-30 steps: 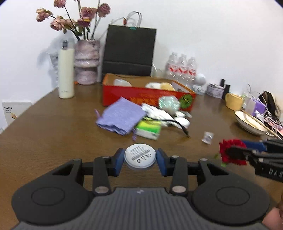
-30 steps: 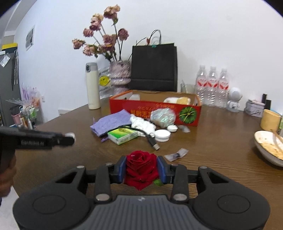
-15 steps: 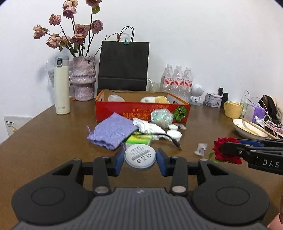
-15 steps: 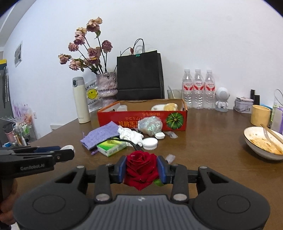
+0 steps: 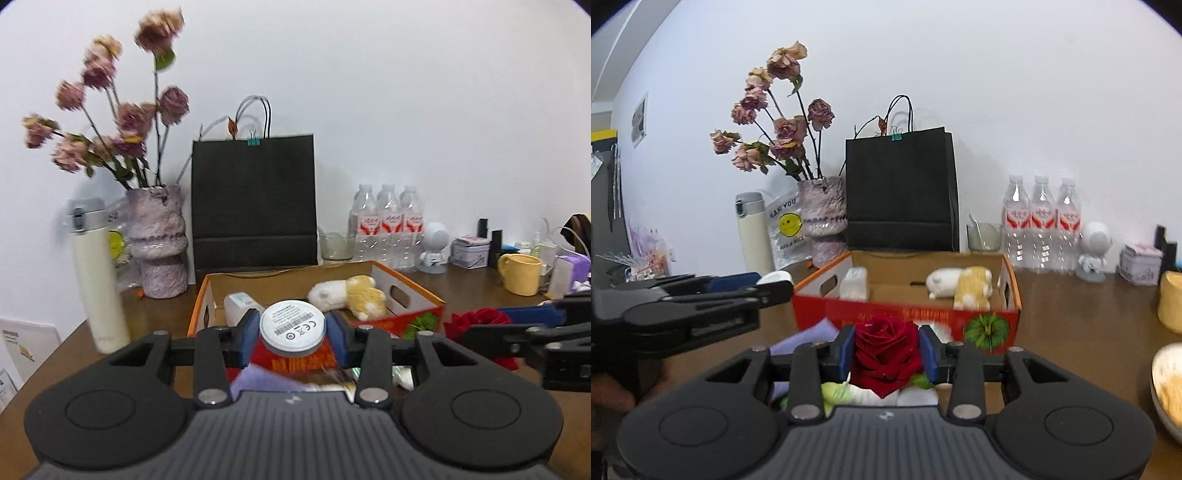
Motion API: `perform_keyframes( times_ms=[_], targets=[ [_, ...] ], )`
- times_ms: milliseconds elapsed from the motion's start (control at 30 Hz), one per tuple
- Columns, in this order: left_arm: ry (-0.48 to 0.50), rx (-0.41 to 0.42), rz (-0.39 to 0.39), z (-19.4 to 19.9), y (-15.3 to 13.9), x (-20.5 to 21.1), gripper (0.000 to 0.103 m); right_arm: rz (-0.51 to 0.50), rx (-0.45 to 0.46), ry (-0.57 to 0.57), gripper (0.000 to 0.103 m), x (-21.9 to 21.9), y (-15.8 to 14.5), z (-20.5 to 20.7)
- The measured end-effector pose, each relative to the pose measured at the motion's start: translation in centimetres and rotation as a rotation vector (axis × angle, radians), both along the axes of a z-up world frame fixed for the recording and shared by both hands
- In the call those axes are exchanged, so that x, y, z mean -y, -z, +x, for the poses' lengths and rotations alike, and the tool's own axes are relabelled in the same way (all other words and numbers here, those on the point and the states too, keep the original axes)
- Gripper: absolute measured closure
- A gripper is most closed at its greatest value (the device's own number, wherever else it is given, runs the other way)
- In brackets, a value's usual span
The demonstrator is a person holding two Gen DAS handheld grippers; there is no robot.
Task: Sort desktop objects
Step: 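Carry tin and rose into the cardboard box and open both tools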
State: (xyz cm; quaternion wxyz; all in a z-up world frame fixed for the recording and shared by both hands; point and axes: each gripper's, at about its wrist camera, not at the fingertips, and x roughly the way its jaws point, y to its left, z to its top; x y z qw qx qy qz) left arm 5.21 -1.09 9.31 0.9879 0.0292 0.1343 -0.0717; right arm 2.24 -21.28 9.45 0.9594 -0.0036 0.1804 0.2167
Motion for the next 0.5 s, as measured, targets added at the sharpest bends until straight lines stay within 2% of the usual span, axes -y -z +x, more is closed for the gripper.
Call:
perform_keyframes(
  times_ms=[133, 200, 267, 367, 500],
  targets=[
    [-0.012, -0.146, -0.020, 7.4, -0.8, -0.9, 0.062, -0.025, 0.006, 0.004, 0.067, -0.8, -1.6, 5.3],
    [-0.017, -0.176, -0.027, 10.9, -0.7, -1.2, 0.062, -0.035, -0.003, 0.006, 0.067, -1.4, -2.2, 8.8],
    [-0.012, -0.203, -0.003, 14.2, -0.5, -1.2, 0.062, -0.040, -0.035, 0.002, 0.067, -2.0, -2.2, 12.2],
    [0.002, -0.288, 0.008, 18.7, -0.7, -0.8, 0.062, -0.070, -0.113, -0.007, 0.068, -3.3, -1.7, 17.7],
    [-0.002, -0.315, 0.016, 23.8, -1.1, -0.4, 0.062, -0.076, -0.216, -0.015, 0.067, -4.5, -0.9, 24.3]
  ],
)
